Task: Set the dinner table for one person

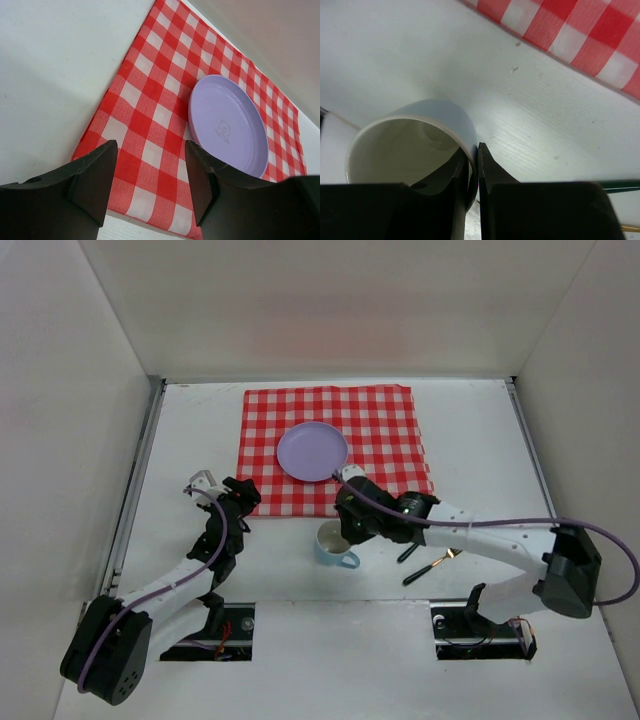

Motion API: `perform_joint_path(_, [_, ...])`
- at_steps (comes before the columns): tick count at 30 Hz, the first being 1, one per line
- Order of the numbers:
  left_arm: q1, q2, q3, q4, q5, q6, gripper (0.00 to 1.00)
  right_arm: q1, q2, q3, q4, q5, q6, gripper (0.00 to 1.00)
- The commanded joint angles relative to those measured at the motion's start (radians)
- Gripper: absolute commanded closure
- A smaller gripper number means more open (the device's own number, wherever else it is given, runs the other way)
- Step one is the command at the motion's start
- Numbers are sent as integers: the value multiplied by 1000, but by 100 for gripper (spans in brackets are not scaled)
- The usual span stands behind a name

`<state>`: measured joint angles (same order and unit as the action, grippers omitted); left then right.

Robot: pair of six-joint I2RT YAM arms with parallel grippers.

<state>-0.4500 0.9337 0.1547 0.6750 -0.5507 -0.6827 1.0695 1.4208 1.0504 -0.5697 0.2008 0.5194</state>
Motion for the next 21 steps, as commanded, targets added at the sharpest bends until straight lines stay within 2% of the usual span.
perform_joint_path(1, [4, 8, 11, 24, 3, -21, 46, -99, -109, 118, 63, -1, -9, 88])
perform_joint_path(6, [7, 11, 14, 23, 17, -28, 46, -379, -21, 187, 231, -9, -55, 88])
perform_joint_path(10, [15, 16, 13, 21, 31, -34, 45, -585, 203, 414, 211, -18, -77, 89])
perform_joint_path(15, [4, 69, 35, 20, 41, -28, 44, -737, 518, 800, 59, -9, -88, 89])
perform_joint_path(18, [9, 76, 42, 11, 58, -32, 44, -800, 712, 1069, -92, -18, -90, 89])
perform_joint_path(21, [15, 82, 42, 11, 58, -35, 44, -840, 822, 1223, -185, -18, -90, 89])
